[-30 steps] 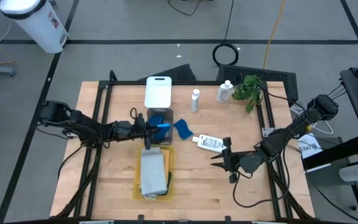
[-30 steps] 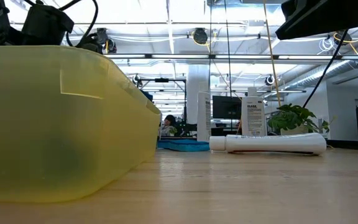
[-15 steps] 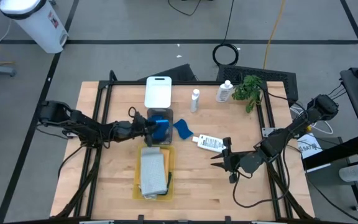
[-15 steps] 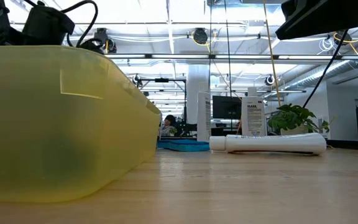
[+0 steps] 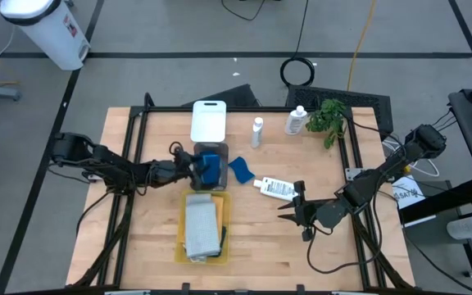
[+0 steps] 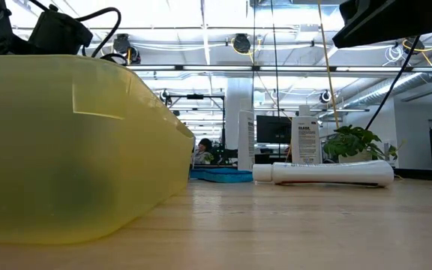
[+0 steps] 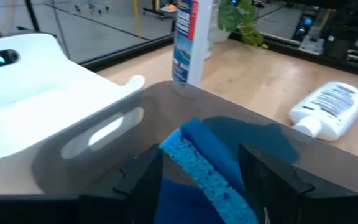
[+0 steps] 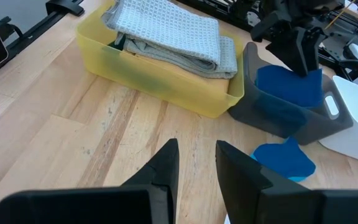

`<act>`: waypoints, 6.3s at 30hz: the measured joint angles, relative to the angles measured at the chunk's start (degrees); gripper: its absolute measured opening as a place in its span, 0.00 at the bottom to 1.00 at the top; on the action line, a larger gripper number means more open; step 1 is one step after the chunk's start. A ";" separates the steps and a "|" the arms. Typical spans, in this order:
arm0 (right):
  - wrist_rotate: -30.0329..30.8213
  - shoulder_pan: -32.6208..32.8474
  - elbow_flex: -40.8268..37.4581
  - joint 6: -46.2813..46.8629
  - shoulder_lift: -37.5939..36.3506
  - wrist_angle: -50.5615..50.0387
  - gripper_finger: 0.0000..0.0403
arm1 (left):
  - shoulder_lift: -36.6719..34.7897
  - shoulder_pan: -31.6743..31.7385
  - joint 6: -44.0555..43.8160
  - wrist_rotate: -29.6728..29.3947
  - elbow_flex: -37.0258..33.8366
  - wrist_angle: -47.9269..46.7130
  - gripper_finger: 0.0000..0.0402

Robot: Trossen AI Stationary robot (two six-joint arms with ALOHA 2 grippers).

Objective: Pick & Place Kitchen Items
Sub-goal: Put the blue sponge into the black bin

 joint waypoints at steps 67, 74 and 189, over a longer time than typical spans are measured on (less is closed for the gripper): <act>0.01 0.00 -0.02 0.00 0.00 -0.02 0.19 | 0.00 -0.01 -1.86 -7.20 0.00 -0.81 0.48; 0.01 0.00 -0.01 0.00 0.00 -0.02 0.19 | 0.00 0.00 -3.31 -5.42 0.00 -0.79 0.48; -42.12 -26.43 12.61 -0.19 26.78 2.35 0.01 | -22.60 -0.30 -4.63 19.11 0.02 -15.85 0.48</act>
